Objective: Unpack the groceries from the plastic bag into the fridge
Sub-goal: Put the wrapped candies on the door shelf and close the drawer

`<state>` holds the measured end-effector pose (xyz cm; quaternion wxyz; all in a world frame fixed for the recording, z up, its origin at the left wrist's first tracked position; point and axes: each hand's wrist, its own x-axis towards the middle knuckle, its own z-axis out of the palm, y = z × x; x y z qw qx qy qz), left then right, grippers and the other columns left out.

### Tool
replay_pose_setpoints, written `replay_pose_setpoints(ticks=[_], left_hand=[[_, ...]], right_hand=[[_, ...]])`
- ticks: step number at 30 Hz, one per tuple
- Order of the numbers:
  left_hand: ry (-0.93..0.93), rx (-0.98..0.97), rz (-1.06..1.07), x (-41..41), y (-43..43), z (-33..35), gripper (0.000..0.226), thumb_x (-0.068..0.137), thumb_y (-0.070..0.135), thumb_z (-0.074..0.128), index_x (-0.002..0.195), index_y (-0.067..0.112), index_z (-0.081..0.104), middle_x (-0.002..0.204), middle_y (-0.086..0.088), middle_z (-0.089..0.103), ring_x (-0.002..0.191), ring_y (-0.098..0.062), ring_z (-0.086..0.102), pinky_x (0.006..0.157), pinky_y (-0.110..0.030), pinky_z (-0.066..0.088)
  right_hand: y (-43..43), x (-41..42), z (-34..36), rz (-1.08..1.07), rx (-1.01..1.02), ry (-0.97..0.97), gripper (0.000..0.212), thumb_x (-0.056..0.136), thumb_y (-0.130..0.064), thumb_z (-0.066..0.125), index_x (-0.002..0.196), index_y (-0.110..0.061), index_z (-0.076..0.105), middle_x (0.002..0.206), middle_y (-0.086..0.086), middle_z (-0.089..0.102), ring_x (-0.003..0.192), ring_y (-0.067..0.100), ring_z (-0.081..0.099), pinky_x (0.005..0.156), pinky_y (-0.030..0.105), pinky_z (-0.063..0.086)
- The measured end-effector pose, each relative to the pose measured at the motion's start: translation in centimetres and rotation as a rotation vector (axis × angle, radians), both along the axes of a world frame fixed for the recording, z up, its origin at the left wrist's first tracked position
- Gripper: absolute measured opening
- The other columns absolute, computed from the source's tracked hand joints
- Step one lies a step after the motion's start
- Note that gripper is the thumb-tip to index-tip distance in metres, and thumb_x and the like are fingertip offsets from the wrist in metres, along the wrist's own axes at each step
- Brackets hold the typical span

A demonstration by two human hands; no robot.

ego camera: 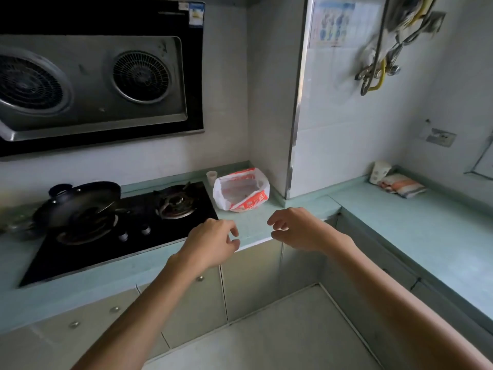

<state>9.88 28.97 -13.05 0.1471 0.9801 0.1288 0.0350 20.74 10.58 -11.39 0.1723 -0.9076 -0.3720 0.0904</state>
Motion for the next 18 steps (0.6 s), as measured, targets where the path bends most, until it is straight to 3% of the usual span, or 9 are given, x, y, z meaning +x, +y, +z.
replay_pose_setpoints(ticks=[10, 18], left_hand=[[-0.05, -0.048, -0.089, 15.7, 12.3, -0.2, 0.023, 0.09, 0.036, 0.059, 0.111, 0.028, 0.066, 0.103, 0.008, 0.074, 0.091, -0.015, 0.068, 0.078, -0.033, 0.056], [0.031, -0.173, -0.1, 24.0, 19.3, -4.6, 0.022, 0.091, 0.031, 0.058, 0.111, 0.026, 0.065, 0.099, 0.004, 0.075, 0.091, -0.017, 0.069, 0.079, -0.035, 0.057]], right_hand=[[10.9, 13.8, -0.8, -0.082, 0.037, 0.011, 0.034, 0.092, -0.018, 0.061, 0.126, -0.017, 0.063, 0.122, 0.002, 0.068, 0.106, 0.019, 0.066, 0.096, 0.032, 0.053], [18.1, 22.8, -3.7, -0.115, 0.069, 0.052, 0.03, 0.096, -0.011, 0.056, 0.124, -0.015, 0.066, 0.123, 0.003, 0.068, 0.105, 0.021, 0.067, 0.09, 0.026, 0.053]])
